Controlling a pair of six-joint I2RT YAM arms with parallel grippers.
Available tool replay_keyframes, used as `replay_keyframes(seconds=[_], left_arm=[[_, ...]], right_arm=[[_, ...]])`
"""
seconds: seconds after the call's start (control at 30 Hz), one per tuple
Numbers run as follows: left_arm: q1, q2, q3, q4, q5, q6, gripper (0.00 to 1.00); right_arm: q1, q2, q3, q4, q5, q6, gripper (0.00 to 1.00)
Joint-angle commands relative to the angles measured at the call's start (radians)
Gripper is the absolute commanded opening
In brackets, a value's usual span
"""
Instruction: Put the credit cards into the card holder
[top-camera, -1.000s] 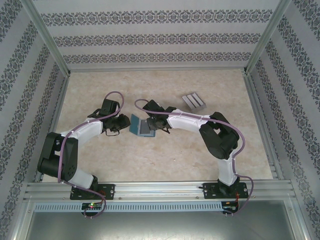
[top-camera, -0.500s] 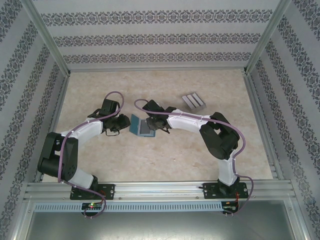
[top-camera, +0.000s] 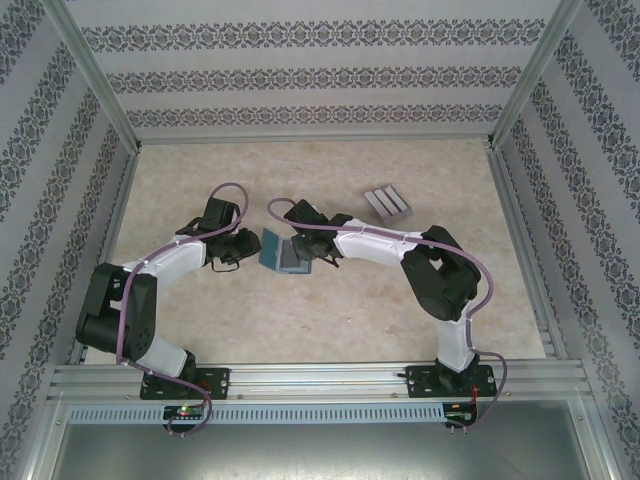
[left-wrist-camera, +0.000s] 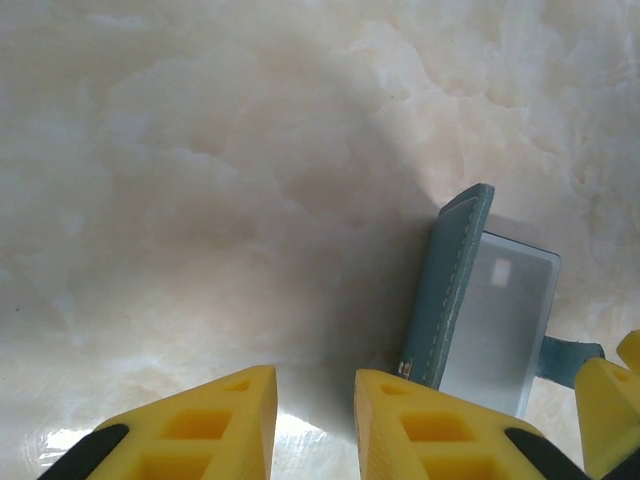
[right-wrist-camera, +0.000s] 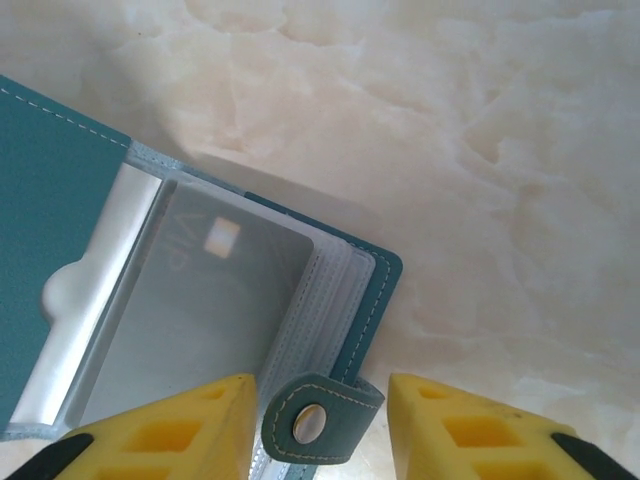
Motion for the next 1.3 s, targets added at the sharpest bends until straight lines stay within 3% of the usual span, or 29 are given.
replay_keyframes(seconds=[0.0, 0.13, 0.47, 0.8, 1.07, 1.27], left_arm=[[0.001, 0.016, 0.023, -0.003, 0.015, 0.022, 0.27], [0.001, 0.018, 0.025, -0.005, 0.017, 0.024, 0.27], [0.000, 0.016, 0.036, -0.009, 0.034, 0.031, 0.25], [-0.089, 0.001, 0.076, 0.000, 0.047, 0.057, 0.20], [-0.219, 0.113, 0.147, 0.035, 0.069, 0.055, 0.16], [-0.254, 0.195, 0.176, 0.066, 0.086, 0.037, 0.13]], right_arm=[[0.005, -0.029, 0.016, -0.026, 0.015, -0.001, 0.32], [0.006, -0.021, 0.020, -0.033, 0.010, -0.001, 0.18], [0.001, -0.073, -0.015, -0.029, 0.021, 0.018, 0.05], [-0.112, -0.191, -0.248, 0.239, -0.220, 0.165, 0.03], [-0.174, -0.217, -0.407, 0.460, -0.330, 0.249, 0.04], [-0.226, -0.234, -0.522, 0.646, -0.421, 0.319, 0.03]])
